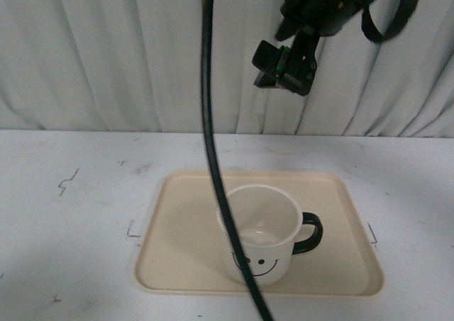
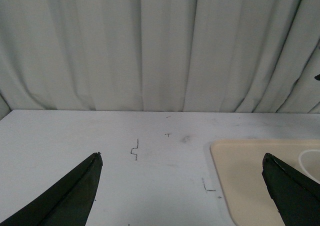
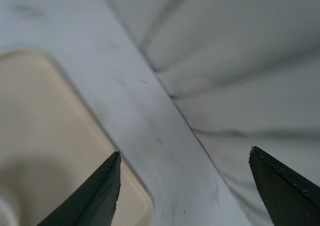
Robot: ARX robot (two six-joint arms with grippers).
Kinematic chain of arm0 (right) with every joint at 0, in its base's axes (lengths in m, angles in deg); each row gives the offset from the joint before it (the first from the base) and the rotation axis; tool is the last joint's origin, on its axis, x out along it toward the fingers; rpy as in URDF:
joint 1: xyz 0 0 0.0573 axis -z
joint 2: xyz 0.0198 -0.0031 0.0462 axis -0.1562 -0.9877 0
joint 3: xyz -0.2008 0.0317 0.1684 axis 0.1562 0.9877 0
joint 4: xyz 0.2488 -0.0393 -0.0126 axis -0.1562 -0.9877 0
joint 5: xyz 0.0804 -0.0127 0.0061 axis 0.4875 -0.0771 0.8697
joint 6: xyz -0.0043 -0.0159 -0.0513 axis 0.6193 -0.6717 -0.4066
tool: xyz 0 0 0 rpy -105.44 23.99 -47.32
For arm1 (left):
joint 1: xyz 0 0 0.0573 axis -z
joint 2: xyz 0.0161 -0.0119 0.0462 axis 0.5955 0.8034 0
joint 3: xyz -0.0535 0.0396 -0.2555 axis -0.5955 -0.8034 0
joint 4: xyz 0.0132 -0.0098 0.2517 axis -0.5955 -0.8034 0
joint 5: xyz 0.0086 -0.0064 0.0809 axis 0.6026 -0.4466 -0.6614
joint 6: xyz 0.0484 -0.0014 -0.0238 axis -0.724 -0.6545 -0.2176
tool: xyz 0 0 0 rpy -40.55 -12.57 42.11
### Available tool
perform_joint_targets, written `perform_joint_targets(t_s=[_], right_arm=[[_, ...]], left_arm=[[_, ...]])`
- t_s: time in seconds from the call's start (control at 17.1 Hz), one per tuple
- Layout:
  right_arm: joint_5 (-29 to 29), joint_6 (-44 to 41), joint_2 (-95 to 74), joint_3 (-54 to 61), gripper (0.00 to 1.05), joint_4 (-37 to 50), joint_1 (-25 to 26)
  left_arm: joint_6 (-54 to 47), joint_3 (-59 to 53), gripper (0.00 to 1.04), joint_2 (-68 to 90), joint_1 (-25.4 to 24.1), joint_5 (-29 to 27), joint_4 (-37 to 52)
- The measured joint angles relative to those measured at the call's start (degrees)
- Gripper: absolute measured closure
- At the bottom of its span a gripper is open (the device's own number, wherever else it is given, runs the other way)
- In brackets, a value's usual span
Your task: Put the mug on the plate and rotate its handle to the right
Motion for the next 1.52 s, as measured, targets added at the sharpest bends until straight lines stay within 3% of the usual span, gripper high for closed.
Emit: perform_joint_targets(t_s=[0.06,0.12,0.23,0.35,0.41,0.76,0.94,1.05,1.17,1.52], right_arm=[[-12.37,14.03,6.03,17.49,0.33,22.21,0.22],[-19.21,24.24,10.40,29.62,0.44,38.99,2.14],[-20.70,41.51,21.20,49.13,0.70,66.55,7.72],[-17.90,46.05,28.09,61.07,0.94,76.37,8.94],[-16.06,46.66,29.99,66.05,1.03,76.74,9.62],[-11.10,47.69,46.45,82.20,1.03,75.30,15.21],[-10.45,47.69,51.54,84.89,1.03,73.55,16.59],[-7.85,47.69,52.70,87.58,1.03,76.81,18.16],[-6.12,47.74,57.11,90.62,1.03,71.69,21.27],[-5.81,47.71,64.48,91.17,1.03,67.36,21.24]], left_arm=[[0.00,0.00,0.07,0.00,0.00,-0.20,-0.04],[0.00,0.00,0.07,0.00,0.00,-0.17,0.00],[0.00,0.00,0.07,0.00,0.00,-0.13,0.00],[0.00,0.00,0.07,0.00,0.00,-0.11,0.00],[0.00,0.00,0.07,0.00,0.00,-0.13,0.00],[0.00,0.00,0.07,0.00,0.00,-0.13,0.00],[0.00,0.00,0.07,0.00,0.00,-0.11,0.00],[0.00,0.00,0.07,0.00,0.00,-0.11,0.00],[0.00,0.00,0.07,0.00,0.00,-0.22,-0.07],[0.00,0.00,0.07,0.00,0.00,-0.11,-0.02]])
